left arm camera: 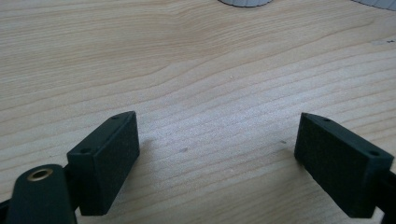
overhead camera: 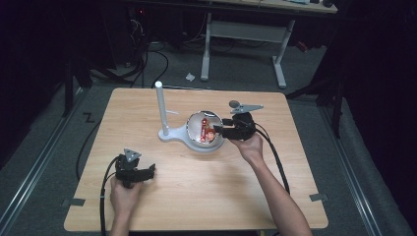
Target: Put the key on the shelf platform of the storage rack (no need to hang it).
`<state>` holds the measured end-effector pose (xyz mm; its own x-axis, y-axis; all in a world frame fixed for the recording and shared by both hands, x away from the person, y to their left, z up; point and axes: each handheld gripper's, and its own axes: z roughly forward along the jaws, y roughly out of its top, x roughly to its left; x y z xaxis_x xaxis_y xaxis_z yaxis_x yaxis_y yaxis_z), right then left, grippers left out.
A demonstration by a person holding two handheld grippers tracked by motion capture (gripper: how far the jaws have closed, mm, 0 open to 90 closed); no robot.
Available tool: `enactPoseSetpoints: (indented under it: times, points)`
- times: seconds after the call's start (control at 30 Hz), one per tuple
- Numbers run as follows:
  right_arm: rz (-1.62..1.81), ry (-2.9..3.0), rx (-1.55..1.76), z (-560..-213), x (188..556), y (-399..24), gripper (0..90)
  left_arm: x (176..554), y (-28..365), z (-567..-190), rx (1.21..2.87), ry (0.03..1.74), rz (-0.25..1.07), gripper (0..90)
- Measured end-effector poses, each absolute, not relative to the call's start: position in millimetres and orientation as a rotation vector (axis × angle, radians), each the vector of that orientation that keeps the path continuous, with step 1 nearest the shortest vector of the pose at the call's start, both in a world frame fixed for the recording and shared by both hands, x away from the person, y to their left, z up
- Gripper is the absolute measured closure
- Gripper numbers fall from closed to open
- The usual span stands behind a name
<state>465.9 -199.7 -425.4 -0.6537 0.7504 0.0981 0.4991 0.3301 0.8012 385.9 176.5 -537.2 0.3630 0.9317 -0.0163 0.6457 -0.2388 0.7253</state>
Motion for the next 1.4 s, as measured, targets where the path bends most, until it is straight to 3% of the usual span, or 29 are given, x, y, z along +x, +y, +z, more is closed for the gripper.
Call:
enactPoseSetpoints:
  times: [1.4]
  points:
    - [1.295, 2.191, 1.189, -407, 430, -253, 47.8, 386, 176, -537, 1.979, 1.363, 0.567, 14.4]
